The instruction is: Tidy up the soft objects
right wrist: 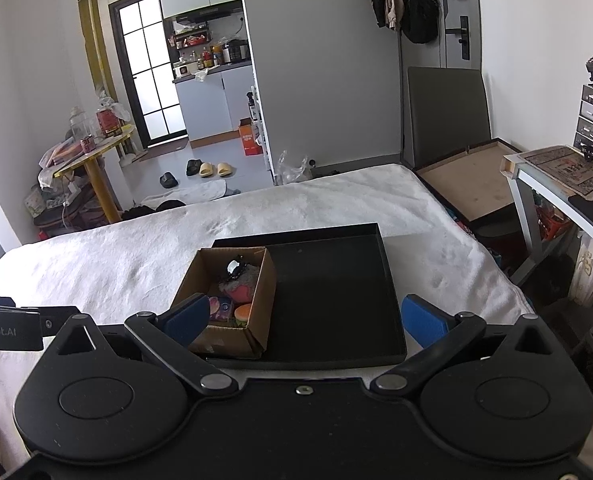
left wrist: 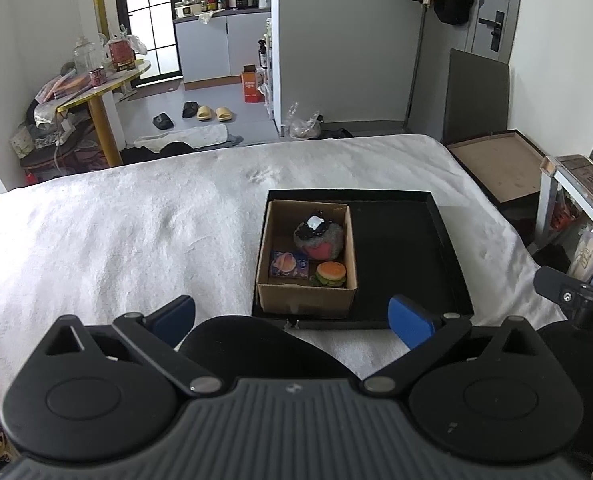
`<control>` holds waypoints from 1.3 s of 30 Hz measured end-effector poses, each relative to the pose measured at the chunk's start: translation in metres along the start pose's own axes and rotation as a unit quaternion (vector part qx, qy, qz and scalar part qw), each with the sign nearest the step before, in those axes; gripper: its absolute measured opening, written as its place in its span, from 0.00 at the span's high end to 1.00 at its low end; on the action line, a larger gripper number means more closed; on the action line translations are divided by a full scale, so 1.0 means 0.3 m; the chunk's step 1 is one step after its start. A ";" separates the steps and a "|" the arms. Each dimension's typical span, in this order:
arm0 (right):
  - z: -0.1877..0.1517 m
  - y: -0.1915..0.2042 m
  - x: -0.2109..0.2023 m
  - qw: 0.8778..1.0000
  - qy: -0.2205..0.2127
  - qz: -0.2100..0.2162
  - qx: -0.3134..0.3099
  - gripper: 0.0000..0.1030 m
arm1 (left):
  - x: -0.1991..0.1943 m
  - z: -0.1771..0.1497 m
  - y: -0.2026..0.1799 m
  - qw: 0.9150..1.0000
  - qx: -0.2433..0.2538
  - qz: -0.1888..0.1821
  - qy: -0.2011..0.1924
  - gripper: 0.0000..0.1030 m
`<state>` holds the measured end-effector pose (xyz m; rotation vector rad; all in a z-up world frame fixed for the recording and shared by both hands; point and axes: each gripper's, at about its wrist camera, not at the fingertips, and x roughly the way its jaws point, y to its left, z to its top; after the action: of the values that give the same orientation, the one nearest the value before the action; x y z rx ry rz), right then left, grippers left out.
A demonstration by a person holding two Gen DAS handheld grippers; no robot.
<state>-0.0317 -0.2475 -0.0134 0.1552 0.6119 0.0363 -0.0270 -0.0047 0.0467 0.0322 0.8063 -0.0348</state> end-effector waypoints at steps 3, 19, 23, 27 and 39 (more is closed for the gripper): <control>0.002 -0.002 -0.003 1.000 0.000 0.003 0.003 0.00 | 0.002 0.001 0.008 1.000 -0.008 -0.001 0.001 0.01; 0.004 0.014 -0.002 1.000 -0.005 -0.002 -0.007 0.00 | 0.003 0.006 0.019 1.000 -0.010 0.006 0.005 0.01; 0.004 0.014 -0.002 1.000 -0.005 -0.003 -0.007 0.00 | 0.002 0.005 0.021 1.000 -0.010 0.005 0.005 0.01; 0.004 0.014 -0.002 1.000 -0.005 -0.003 -0.009 0.00 | 0.002 0.006 0.020 1.000 -0.009 0.005 0.005 0.01; -0.001 0.017 0.000 1.000 -0.001 -0.008 -0.009 0.00 | 0.007 0.003 0.016 1.000 -0.005 -0.001 0.007 0.01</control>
<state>-0.0319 -0.2423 -0.0128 0.1330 0.6112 0.0265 -0.0247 -0.0002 0.0458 0.0216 0.8202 -0.0319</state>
